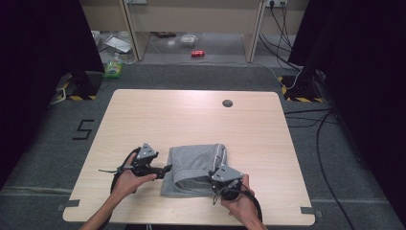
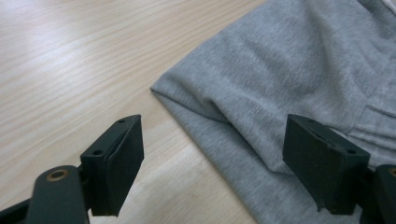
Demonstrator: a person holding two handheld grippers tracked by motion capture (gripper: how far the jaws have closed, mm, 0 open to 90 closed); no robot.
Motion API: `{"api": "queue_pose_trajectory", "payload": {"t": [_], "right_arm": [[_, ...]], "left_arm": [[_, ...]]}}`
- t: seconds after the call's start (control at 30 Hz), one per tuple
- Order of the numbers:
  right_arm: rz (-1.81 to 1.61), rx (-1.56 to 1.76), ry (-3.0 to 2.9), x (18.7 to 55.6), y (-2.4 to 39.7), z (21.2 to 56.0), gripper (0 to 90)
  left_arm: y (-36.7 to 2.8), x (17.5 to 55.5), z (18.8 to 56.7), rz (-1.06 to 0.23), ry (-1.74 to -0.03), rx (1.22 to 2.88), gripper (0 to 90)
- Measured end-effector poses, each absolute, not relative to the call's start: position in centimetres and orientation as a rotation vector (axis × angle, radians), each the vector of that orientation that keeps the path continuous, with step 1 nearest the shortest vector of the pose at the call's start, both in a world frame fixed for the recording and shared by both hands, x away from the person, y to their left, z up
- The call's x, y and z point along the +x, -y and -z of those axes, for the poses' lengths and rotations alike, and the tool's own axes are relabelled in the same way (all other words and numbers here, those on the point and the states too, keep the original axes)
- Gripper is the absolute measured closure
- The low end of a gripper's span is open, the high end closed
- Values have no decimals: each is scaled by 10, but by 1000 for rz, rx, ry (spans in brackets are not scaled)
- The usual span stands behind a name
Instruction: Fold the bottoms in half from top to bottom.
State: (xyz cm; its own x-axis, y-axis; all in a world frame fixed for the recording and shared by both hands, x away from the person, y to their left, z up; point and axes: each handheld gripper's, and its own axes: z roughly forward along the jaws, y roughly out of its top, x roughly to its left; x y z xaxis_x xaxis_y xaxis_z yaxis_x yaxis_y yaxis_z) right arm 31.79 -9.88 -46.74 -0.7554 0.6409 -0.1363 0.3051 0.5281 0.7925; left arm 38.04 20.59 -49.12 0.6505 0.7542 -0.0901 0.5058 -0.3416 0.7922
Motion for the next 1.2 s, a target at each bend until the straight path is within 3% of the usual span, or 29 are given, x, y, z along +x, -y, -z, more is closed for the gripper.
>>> {"api": "queue_pose_trajectory", "payload": {"t": [0.27,0.53,0.67,0.7,0.83,0.97,1.1,1.2], "right_arm": [[-1188,686,-2274,289,108,421,865],[-987,736,-2502,284,100,491,839],[-1043,768,-2495,285,102,485,793],[-1095,798,-2476,285,105,478,723],[-1223,847,-2387,286,110,460,617],[-1235,855,-2304,301,108,449,601],[-1204,895,-2370,320,93,466,601],[-1095,857,-2468,321,83,483,575]], "left_arm": [[-209,374,473,-368,-957,1955,203],[-196,368,474,-336,-915,1981,203],[-190,365,475,-327,-902,1985,202],[-185,364,475,-324,-893,1993,202],[-177,361,478,-314,-881,2017,201],[-174,356,484,-314,-868,2054,200],[-176,348,491,-345,-850,2104,200],[-180,342,497,-295,-851,2133,205]]}}
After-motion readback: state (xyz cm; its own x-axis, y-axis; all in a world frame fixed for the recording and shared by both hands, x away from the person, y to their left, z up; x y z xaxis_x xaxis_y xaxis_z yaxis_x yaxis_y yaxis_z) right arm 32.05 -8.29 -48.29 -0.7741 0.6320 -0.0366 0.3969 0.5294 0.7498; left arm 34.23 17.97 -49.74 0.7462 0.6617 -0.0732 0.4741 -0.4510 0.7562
